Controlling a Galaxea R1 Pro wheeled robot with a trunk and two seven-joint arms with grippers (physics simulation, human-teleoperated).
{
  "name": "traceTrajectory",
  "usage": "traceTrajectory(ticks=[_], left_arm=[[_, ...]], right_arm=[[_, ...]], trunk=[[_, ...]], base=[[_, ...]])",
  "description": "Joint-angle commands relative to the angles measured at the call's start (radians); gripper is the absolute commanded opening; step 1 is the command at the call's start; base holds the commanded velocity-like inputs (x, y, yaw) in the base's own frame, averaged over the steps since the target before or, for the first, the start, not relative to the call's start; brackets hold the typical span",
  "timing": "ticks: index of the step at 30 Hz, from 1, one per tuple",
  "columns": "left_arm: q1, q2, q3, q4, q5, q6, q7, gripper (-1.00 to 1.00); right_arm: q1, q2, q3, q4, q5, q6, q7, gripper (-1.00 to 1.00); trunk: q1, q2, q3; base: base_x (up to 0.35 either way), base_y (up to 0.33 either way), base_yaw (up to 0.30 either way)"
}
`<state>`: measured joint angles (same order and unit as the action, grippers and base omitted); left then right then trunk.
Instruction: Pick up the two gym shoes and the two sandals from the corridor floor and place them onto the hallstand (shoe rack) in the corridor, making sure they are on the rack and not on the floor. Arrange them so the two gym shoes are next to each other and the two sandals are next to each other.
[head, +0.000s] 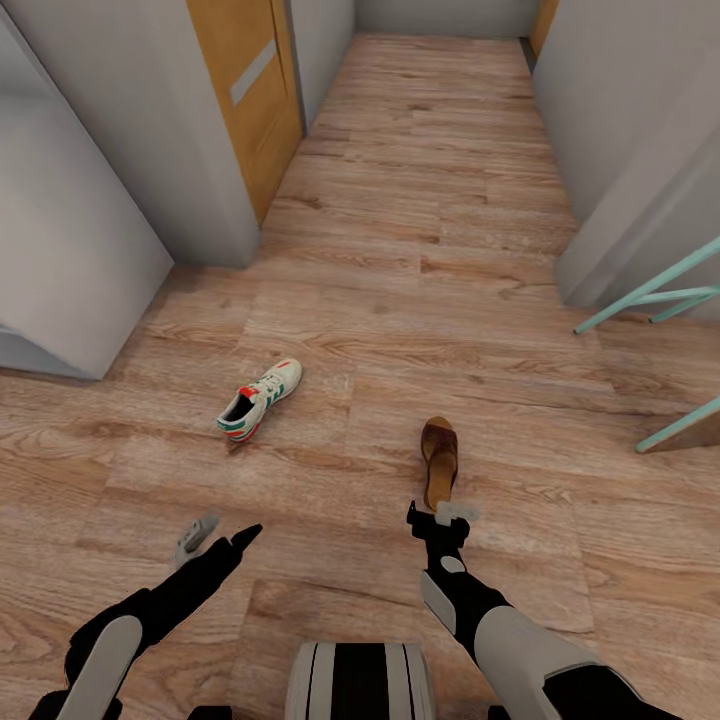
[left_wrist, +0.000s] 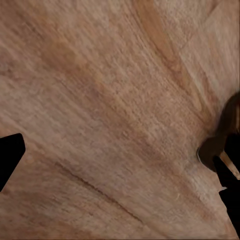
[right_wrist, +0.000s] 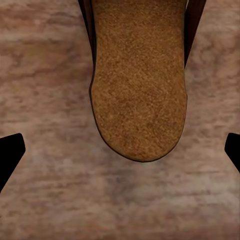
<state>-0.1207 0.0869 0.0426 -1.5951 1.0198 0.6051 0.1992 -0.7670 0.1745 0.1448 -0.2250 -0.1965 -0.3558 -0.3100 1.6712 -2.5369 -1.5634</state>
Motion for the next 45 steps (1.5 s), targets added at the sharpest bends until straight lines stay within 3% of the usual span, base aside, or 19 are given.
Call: traceTrajectory(ticks=[1, 6, 20, 23, 26, 27, 30, 45], left_arm=[[-0.011, 0.001, 0.0, -0.003, 0.0, 0.011, -0.001, 1.0], [-0.043, 0.004, -0.001, -0.011, -0.002, 0.04, -0.001, 1.0], [-0.029, 0.005, -0.034, 0.002, -0.014, 0.042, 0.016, 1.0], [-0.027, 0.004, -0.035, 0.007, -0.034, 0.042, 0.018, 1.0], [-0.026, -0.002, -0.036, 0.011, -0.07, 0.042, 0.017, 1.0], [-0.026, -0.005, -0.036, 0.013, -0.096, 0.042, 0.016, 1.0], [-0.025, -0.007, -0.036, 0.014, -0.112, 0.046, 0.014, 1.0], [-0.025, -0.01, -0.031, 0.015, -0.112, 0.05, 0.011, 1.0]], right_arm=[[0.0, 0.0, 0.0, 0.0, 0.0, 0.0, 0.0, 1.0], [0.0, 0.0, -0.001, -0.001, -0.002, 0.0, 0.0, 1.0], [0.0, 0.0, -0.001, -0.003, -0.006, 0.0, 0.0, 1.0], [0.0, 0.0, -0.001, -0.003, -0.006, 0.0, 0.0, 1.0], [0.0, 0.0, -0.001, -0.003, -0.006, 0.0, 0.0, 1.0], [0.0, 0.0, -0.001, -0.003, -0.006, 0.0, 0.0, 1.0], [0.0, 0.0, -0.001, -0.004, -0.006, 0.0, 0.0, 1.0], [-0.004, 0.0, 0.0, -0.007, -0.003, 0.0, 0.001, 1.0]], trunk=[[0.0, 0.0, 0.0], [0.0, 0.0, 0.0], [0.0, 0.0, 0.0], [0.0, 0.0, 0.0], [0.0, 0.0, 0.0], [0.0, 0.0, 0.0], [0.0, 0.0, 0.0], [0.0, 0.0, 0.0]], base=[[0.0, 0.0, 0.0], [0.008, 0.0, 0.0], [0.061, -0.01, 0.0], [0.004, -0.181, 0.0], [0.002, -0.25, 0.0], [0.001, -0.144, 0.0], [0.001, -0.089, 0.0], [0.0, -0.013, 0.0]])
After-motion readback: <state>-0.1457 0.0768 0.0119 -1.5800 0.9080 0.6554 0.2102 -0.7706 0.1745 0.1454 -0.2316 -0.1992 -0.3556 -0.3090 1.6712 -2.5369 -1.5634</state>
